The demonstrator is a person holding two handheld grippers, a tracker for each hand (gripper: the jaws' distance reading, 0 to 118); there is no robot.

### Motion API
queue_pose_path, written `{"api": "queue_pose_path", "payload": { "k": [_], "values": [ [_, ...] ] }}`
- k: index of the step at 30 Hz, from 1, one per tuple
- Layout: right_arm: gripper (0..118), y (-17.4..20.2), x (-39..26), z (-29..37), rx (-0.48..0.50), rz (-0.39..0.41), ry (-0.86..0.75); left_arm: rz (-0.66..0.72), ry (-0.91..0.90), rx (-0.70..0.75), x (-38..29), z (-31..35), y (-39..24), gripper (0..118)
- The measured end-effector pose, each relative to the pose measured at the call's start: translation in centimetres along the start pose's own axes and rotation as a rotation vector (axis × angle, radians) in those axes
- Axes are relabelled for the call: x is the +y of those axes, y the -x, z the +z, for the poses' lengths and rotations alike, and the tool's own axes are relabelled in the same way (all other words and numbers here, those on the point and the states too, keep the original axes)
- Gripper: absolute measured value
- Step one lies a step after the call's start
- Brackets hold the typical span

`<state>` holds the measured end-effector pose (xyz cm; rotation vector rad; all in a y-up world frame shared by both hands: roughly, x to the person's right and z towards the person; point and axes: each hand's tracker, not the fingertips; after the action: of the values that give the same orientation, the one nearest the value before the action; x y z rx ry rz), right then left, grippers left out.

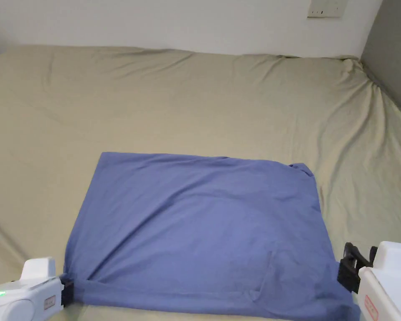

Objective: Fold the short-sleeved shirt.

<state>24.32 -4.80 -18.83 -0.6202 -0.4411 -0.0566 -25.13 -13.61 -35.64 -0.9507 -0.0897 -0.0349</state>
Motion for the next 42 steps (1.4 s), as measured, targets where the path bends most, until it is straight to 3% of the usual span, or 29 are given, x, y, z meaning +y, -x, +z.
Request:
{"api": "queue_pose_path", "payload": {
  "k": [2,3,6,7,9,10,11,12,20,26,34,40,42],
  "values": [
    [92,-0.8,-2.4,-2.0,-0.002,-0.005,0.142,0.021,-0.018,-0.015,0.3,0.1,0.8,4],
    [104,-1.3,-3.7,-2.9,0.003,-0.001,0.205,0.036,-0.027,-0.026,0.4,0.4,1.0,4],
    [108,-1.8,-6.4,-4.7,0.010,-0.011,0.310,0.051,-0.036,-0.033,0.7,1.2,1.1,4],
    [107,-1.8,-7.2,-5.0,0.018,-0.015,0.326,0.047,-0.039,-0.034,0.8,1.4,1.0,4],
    [83,-2.0,-8.0,-5.6,0.049,-0.034,0.329,0.039,-0.041,-0.030,0.9,1.5,0.7,4],
    [61,-2.0,-8.1,-5.9,0.070,-0.043,0.329,0.037,-0.041,-0.029,1.0,1.5,0.6,4],
    [22,-2.0,-8.3,-5.8,0.098,-0.059,0.332,0.035,-0.044,-0.029,1.0,1.6,0.6,4],
    [6,-2.0,-8.3,-5.8,0.143,-0.074,0.328,0.036,-0.046,-0.029,1.0,1.6,0.6,4],
    [6,-1.2,-2.9,-3.2,0.139,-0.073,0.119,0.065,-0.126,-0.064,3.8,3.2,0.8,4],
    [6,-0.6,2.8,-7.3,0.142,-0.081,0.056,0.085,-0.235,-0.054,8.9,3.2,-0.4,4],
    [6,1.6,5.6,-18.2,0.081,-0.099,0.197,0.030,-0.144,0.011,14.2,-5.4,-2.9,4],
    [6,3.7,4.4,-22.5,0.049,-0.117,0.334,0.052,0.001,0.048,14.3,-10.8,-3.6,4],
    [6,3.9,3.6,-23.2,0.048,-0.127,0.376,0.079,-0.030,0.044,13.8,-11.6,-2.7,4]
  ]
}}
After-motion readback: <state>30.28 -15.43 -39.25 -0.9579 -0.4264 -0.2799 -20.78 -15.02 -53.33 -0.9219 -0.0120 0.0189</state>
